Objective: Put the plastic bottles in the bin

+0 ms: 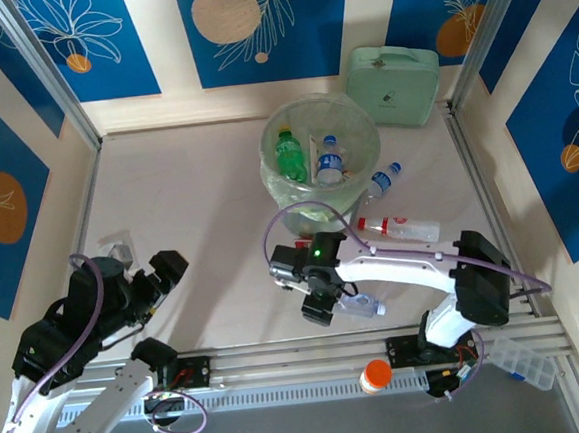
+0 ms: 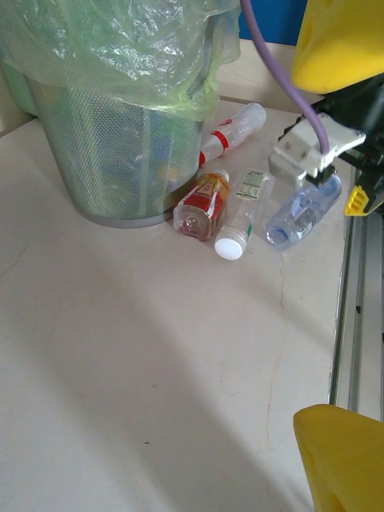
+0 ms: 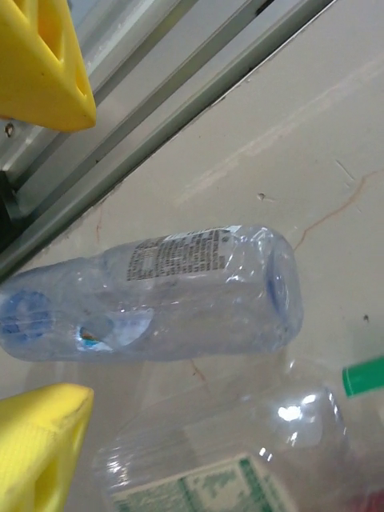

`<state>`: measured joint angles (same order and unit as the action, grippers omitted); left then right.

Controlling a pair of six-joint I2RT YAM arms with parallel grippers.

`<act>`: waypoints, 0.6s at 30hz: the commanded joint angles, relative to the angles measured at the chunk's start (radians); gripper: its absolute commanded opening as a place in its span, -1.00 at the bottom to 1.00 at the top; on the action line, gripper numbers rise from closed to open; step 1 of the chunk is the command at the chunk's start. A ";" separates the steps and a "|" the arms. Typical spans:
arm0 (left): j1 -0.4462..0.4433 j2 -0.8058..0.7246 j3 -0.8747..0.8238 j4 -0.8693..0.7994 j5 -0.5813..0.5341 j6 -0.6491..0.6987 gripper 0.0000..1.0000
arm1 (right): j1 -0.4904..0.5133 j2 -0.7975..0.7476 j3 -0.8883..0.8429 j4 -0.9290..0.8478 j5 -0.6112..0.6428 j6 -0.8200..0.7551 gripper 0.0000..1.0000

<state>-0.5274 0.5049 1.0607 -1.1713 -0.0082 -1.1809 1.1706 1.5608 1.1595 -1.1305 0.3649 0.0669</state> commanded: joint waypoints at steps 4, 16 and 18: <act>0.009 0.004 0.008 -0.011 -0.001 -0.011 0.99 | -0.015 0.096 -0.021 0.011 0.017 -0.082 0.63; 0.009 0.009 -0.007 0.011 0.011 -0.039 0.99 | 0.011 0.246 -0.032 0.059 0.132 -0.111 0.51; 0.009 0.011 -0.011 0.019 0.011 -0.045 0.99 | 0.020 0.261 -0.037 0.070 0.140 -0.112 0.48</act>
<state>-0.5274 0.5068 1.0607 -1.1671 -0.0078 -1.1999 1.1824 1.7802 1.1419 -1.0992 0.4915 -0.0166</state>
